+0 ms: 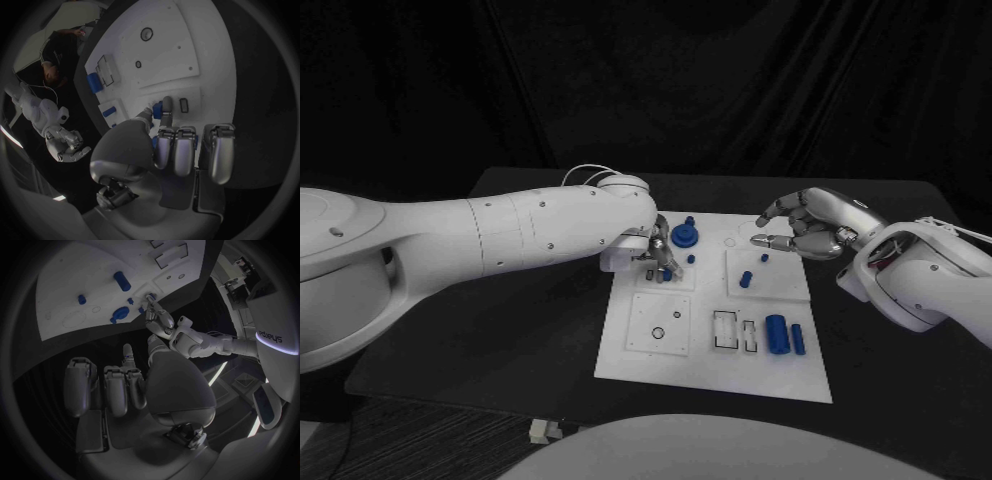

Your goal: Assemble the parts on the task board

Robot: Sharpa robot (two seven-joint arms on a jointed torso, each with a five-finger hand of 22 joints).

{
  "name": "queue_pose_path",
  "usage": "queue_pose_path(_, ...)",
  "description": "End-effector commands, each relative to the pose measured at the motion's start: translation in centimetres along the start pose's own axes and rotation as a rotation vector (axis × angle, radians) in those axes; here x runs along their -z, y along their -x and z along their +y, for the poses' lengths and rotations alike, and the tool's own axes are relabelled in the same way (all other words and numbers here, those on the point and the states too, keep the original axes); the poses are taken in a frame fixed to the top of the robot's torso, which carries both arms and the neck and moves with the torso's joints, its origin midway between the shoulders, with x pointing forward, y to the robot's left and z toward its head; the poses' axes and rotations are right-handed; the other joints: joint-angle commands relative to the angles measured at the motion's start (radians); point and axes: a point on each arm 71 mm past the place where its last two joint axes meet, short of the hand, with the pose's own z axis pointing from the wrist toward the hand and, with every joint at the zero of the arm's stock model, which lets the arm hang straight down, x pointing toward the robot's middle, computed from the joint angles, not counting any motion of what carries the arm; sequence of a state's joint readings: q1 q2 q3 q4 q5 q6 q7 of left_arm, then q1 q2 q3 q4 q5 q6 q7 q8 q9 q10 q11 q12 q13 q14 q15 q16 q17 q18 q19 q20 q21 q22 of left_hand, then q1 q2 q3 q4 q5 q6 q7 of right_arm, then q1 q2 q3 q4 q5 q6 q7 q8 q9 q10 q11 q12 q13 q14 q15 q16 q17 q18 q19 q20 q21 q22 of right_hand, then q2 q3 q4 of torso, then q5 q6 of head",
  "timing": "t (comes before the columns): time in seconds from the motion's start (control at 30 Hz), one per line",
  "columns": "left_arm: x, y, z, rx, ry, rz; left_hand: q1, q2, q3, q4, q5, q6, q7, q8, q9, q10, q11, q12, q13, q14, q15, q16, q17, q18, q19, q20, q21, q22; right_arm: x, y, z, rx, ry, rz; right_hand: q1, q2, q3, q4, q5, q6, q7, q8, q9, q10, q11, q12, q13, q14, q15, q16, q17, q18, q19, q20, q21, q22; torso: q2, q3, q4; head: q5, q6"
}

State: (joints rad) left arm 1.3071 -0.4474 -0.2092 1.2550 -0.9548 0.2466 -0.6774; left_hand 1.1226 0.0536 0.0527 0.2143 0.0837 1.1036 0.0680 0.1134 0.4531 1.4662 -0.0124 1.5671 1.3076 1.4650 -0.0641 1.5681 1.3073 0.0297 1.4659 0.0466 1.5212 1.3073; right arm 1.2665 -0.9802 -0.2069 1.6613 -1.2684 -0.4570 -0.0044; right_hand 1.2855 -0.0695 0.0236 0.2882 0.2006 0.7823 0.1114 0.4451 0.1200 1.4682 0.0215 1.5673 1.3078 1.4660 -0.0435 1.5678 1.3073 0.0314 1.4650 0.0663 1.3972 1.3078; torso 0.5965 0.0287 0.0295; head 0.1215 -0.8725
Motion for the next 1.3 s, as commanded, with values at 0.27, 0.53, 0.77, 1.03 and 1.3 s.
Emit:
queue_pose_path(0.27,-0.24,-0.48,0.06,-0.006,-0.001,0.020,-0.051,-0.003,-0.036,0.039,-0.031,-0.003,0.000,0.010,0.013,0.105,0.006,0.004,0.263,0.106,0.006,0.003,0.263,-0.007,0.042,0.008,-0.007,0.191,0.07,-0.10,-0.13,0.004,-0.014,0.006,0.011,0.002,-0.001,-0.002,0.004,0.002,0.001,-0.005,-0.002,0.103,0.007,0.004,0.263,0.105,0.007,0.003,0.263,0.015,0.010,0.007,-0.003,0.200,0.000,0.0001,0.0002,-0.001,0.000)
queue_pose_path(0.53,-0.27,-0.51,0.16,-0.010,0.004,0.025,-0.052,-0.004,-0.037,0.040,-0.031,-0.003,-0.001,0.010,0.014,0.105,0.006,0.004,0.263,0.106,0.006,0.003,0.263,-0.007,0.042,0.008,-0.007,0.190,0.02,-0.15,-0.09,0.004,-0.012,0.008,0.011,0.002,-0.001,-0.002,0.004,0.002,0.001,-0.005,-0.002,0.103,0.007,0.004,0.263,0.105,0.007,0.003,0.263,0.015,0.010,0.007,-0.003,0.200,0.000,0.0000,0.0000,0.002,0.000)
queue_pose_path(0.77,-0.28,-0.52,0.29,-0.009,0.009,0.027,-0.059,0.000,-0.044,0.049,-0.030,0.010,-0.005,0.020,0.022,0.105,0.003,0.004,0.263,0.106,0.004,0.003,0.263,-0.007,0.043,0.007,-0.007,0.191,0.01,-0.21,-0.10,0.004,-0.012,0.010,0.011,0.001,-0.002,-0.001,0.004,0.002,0.001,-0.006,-0.002,0.103,0.007,0.004,0.263,0.105,0.007,0.003,0.263,0.015,0.010,0.007,-0.003,0.200,0.001,0.0001,0.0002,0.004,0.000)
queue_pose_path(1.03,-0.31,-0.56,0.30,-0.010,0.009,0.029,-0.051,0.008,-0.049,0.051,-0.026,0.041,-0.019,0.052,0.050,0.105,-0.008,0.004,0.263,0.106,-0.005,0.003,0.263,-0.007,0.044,0.000,-0.008,0.193,0.04,-0.23,-0.13,0.003,-0.013,0.010,0.011,0.001,-0.002,-0.001,0.004,0.002,0.001,-0.006,-0.002,0.103,0.007,0.004,0.263,0.105,0.007,0.003,0.263,0.015,0.010,0.007,-0.003,0.200,0.000,0.0002,0.0006,0.002,0.000)
queue_pose_path(1.3,-0.33,-0.59,0.24,-0.011,0.008,0.030,-0.044,0.015,-0.052,0.053,-0.019,0.062,-0.033,0.089,0.090,0.105,-0.021,0.004,0.263,0.106,-0.016,0.003,0.263,-0.008,0.046,-0.010,-0.007,0.196,0.03,-0.25,-0.13,0.003,-0.013,0.011,0.011,0.001,-0.002,-0.001,0.004,0.002,0.001,-0.006,-0.002,0.103,0.007,0.004,0.263,0.105,0.007,0.003,0.263,0.015,0.010,0.007,-0.003,0.200,0.000,0.0001,0.0005,0.002,0.000)
